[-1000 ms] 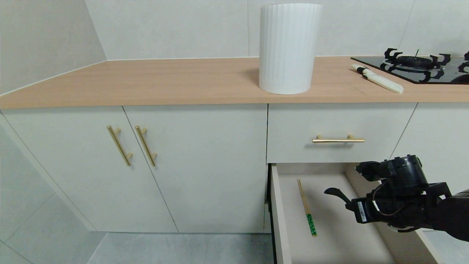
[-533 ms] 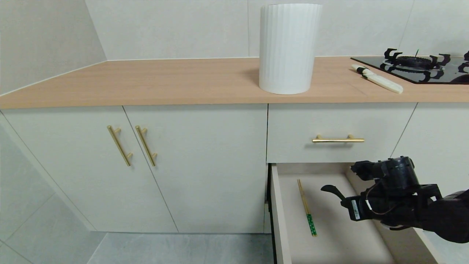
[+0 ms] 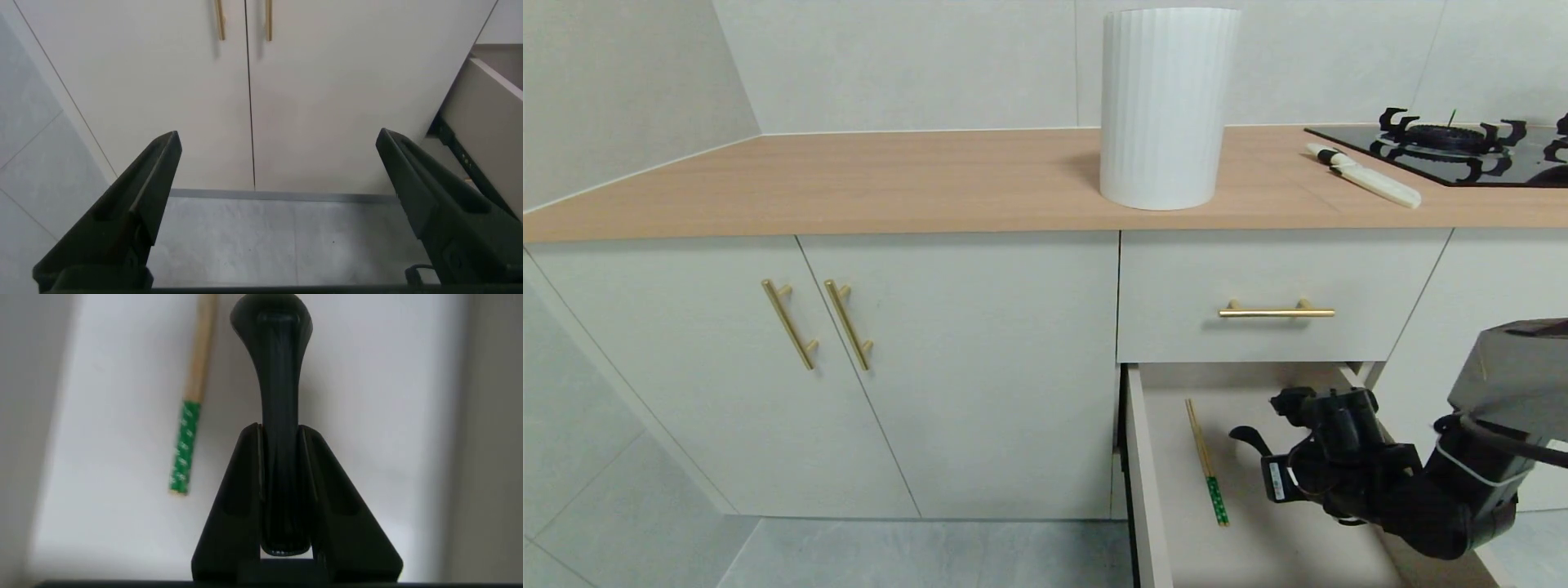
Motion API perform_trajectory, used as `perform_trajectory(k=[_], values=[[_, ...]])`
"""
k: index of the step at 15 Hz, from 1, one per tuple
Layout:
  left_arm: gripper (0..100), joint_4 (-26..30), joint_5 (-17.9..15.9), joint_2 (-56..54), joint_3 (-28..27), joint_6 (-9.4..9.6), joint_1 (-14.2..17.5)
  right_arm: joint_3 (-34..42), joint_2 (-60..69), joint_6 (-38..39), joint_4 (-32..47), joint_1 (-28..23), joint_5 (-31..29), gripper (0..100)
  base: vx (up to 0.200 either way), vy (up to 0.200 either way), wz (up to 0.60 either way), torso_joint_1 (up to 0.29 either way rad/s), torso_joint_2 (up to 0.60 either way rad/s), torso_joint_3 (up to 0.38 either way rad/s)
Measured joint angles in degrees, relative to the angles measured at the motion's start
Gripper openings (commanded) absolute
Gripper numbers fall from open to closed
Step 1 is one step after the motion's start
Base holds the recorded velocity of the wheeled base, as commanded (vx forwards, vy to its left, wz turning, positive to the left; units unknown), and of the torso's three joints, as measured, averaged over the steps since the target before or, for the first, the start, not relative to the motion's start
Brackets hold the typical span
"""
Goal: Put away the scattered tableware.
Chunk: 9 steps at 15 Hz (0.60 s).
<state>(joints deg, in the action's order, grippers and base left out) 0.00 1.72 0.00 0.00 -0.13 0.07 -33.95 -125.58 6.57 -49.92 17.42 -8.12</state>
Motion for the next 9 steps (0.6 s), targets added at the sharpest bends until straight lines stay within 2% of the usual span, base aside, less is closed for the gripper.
perform_trajectory(k=[4, 9], values=[[100, 0.0, 0.0, 0.0, 0.0, -0.02, 0.0, -0.1, -5.6, 0.0, -5.4, 0.0, -1.0, 0, 0.0, 0.0, 0.0, 0.0, 0.0, 0.0], [100, 0.0, 0.0, 0.0, 0.0, -0.02, 0.0, -0.3, -8.1, 0.0, -5.9, 0.0, -1.0, 0, 0.0, 0.0, 0.0, 0.0, 0.0, 0.0]])
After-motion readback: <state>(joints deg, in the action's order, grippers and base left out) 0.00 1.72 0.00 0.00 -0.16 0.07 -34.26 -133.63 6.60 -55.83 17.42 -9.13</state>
